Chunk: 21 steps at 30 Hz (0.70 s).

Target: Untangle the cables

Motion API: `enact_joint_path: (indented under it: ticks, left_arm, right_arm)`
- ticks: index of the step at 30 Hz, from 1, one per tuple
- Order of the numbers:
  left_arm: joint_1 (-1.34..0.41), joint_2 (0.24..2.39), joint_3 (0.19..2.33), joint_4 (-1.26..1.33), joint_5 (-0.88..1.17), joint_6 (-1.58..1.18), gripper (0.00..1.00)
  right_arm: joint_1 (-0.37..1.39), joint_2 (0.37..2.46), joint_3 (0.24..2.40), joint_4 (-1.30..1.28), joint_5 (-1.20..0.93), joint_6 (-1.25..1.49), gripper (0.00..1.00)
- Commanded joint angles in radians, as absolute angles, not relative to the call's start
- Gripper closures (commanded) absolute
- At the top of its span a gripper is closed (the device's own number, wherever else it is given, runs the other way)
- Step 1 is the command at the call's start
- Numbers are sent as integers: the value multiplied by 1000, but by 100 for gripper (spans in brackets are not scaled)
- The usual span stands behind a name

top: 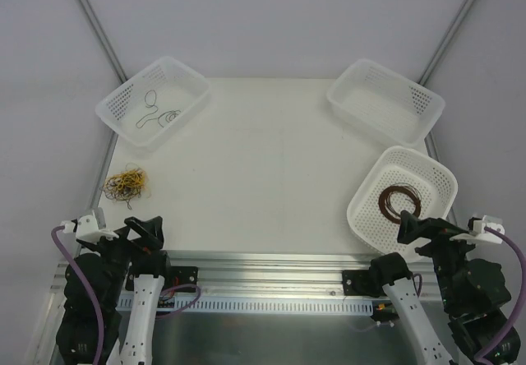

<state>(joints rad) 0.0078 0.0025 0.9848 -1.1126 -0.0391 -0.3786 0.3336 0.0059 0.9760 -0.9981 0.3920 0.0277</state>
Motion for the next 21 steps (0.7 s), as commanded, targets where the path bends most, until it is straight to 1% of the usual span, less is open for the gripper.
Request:
enact_joint_path:
  ticks: [1, 4, 7, 9, 14, 17, 18, 21]
  left_arm:
    - [12, -164, 968, -1117, -67, -416, 1]
    - [12, -163, 956, -1118, -78, -443, 1]
    - [14, -156, 928, -1118, -80, -472, 1]
    - [12, -143, 899, -1120, -72, -491, 1]
    - [12, -86, 853, -1118, -52, -574, 1]
    - [12, -16, 833, -1098, -42, -627, 1]
    - [12, 50, 831, -1091, -40, -633, 1]
    - [12, 196, 836, -1071, -52, -667, 1]
  right_arm:
    - [339, 43, 1003, -962, 371, 9, 0]
    - [337, 58, 1026, -956, 332, -26, 0]
    - [339, 93, 1037, -925, 142, -64, 1]
    - [339, 135, 1058, -928, 68, -95, 0]
    - [339, 334, 1120, -1002, -150, -147, 0]
    - [341, 428, 1149, -1023, -271, -155, 0]
    - [348, 474, 1149, -1020, -296, -138, 0]
    - [379, 523, 1115, -948, -389, -88, 0]
